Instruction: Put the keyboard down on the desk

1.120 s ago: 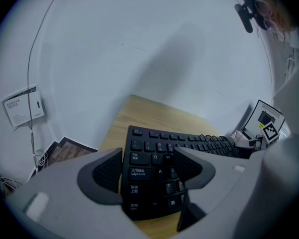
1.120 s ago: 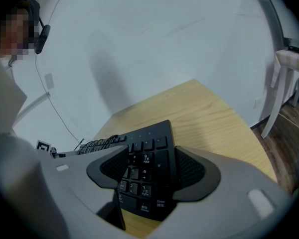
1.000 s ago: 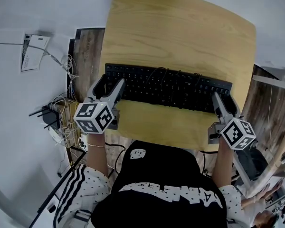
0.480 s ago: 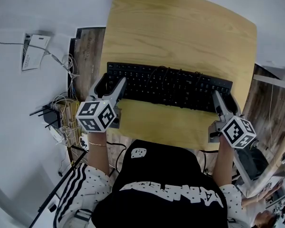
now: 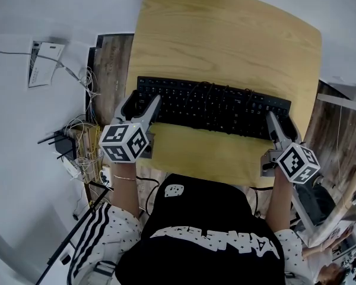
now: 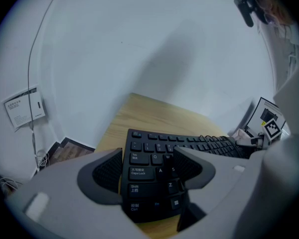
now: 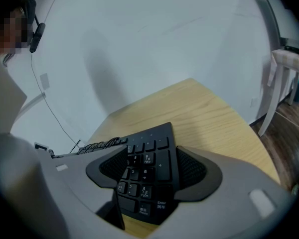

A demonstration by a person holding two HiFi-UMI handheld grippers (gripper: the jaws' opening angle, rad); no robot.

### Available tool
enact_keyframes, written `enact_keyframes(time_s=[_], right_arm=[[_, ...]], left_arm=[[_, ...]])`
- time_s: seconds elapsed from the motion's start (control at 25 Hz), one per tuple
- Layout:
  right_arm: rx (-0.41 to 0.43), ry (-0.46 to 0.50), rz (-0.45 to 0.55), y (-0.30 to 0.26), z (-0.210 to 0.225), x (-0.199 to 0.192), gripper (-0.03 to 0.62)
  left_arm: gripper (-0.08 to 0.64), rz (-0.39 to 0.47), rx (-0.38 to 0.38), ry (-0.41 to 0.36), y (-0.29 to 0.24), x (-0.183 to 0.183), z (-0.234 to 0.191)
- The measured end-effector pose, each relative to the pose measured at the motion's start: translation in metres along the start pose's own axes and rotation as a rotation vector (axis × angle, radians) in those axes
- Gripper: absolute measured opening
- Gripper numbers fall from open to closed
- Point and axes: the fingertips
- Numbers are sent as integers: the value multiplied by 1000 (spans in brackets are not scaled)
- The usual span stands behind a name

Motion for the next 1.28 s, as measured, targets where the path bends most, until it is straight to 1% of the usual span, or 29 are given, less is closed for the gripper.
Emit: enact_keyframes(time_s=[0.28,0.64,0.84,0.92,1.0,1.12,1.2,1.28], right_arm=[[-11,20,10,-2,-1,0,313],[-15,57,12,-2,-2,0,316],[-15,52,72,3,2,6,318],[-3,40,85,6,4,8,322],[3,28,81,8,6,7,321],[-15,24,94,15,10,8,318],[-31,28,129,23,13,13,304],[-32,26,160,30,12,19,293]], left_arm=[[301,1,10,-1,-1,1,-1],[302,29,35,-15,1,1,-1],[302,45,35,-12,2,3,-1],[302,60,43,1,5,4,-2],[302,72,51,34,9,3,-6],[302,91,74,73,16,1,-12],[299,114,105,67,23,3,-14],[290,132,140,43,30,6,-15]])
Point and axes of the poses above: the fingertips, and each gripper's own axes: y backward along the fingers, z to its right, x out of its top, and after that the axes turned 12 degrees about -z, right-handed
